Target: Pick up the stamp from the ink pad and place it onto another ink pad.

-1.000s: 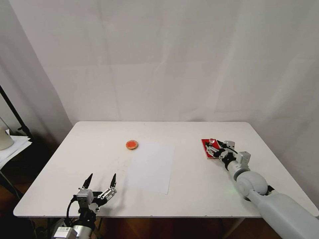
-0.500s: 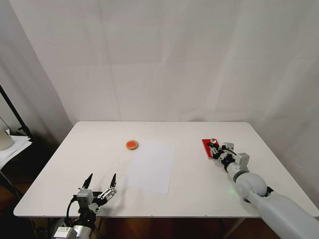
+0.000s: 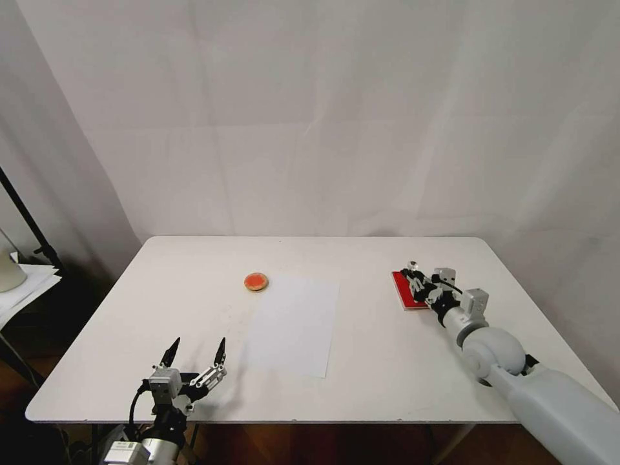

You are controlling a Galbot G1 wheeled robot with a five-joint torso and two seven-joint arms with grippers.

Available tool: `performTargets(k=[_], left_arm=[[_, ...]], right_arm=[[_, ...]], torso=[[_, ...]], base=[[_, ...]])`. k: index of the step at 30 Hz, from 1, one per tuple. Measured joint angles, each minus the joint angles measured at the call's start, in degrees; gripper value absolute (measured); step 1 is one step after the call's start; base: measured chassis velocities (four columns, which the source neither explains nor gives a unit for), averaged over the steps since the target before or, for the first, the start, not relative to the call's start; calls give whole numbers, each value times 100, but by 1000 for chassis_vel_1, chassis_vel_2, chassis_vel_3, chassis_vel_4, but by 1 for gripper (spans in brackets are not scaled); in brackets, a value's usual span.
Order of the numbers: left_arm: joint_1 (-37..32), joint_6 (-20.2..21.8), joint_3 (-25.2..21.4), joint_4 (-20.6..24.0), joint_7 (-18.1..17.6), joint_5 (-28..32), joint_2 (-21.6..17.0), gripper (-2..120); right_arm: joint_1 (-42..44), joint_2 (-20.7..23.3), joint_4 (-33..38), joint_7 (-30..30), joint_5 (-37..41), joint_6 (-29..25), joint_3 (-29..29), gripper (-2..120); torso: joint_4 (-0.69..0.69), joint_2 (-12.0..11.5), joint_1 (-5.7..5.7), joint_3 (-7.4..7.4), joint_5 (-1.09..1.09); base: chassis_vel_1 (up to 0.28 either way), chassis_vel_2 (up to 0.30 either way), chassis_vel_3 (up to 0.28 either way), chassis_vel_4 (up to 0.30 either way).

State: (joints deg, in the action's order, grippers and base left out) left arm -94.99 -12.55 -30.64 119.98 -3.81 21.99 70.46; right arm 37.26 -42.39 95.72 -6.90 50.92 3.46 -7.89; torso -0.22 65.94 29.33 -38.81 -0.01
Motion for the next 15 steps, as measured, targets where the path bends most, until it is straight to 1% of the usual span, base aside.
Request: performTargets(k=[2,3,4,7,9,12,13,15], left_arm=[[2,0,0,0,0,0,0,100],[2,0,0,0,0,0,0,100],[0,0,0,0,0,0,0,100],[-1,0,0,0,0,0,0,100],[-1,0,0,0,0,0,0,100],[-1,0,0,0,0,0,0,100],[-1,0,0,0,0,0,0,100],[0,0,0,0,0,0,0,100]], right_arm=[[-401,-104,-58,185,-27,-85,-473,10],[-401,-104,-58,185,-27,-85,-473,10],[-621,-210,-155,289,-90,-148,-721,10],[-1067,-487,-390,434,-214,-240,-1224,10],[-1154,-553,-440,447,-229,-246,-1328,10],[-1695,-1002,-849,468,-299,-225,-2124,10],[-1695,-1002,-849,468,-299,-225,-2124,10],[-1929,-1194,-1055,421,-304,-96,-2566,10]], torso=[[1,0,0,0,0],[1,0,0,0,0],[0,0,0,0,1],[2,0,1,0,0],[1,0,0,0,-1],[2,0,0,0,-1],[2,0,0,0,-1],[3,0,0,0,0]], base=[[0,0,0,0],[0,0,0,0],[0,0,0,0],[0,0,0,0],[0,0,0,0],[0,0,0,0],[0,0,0,0],[0,0,0,0]])
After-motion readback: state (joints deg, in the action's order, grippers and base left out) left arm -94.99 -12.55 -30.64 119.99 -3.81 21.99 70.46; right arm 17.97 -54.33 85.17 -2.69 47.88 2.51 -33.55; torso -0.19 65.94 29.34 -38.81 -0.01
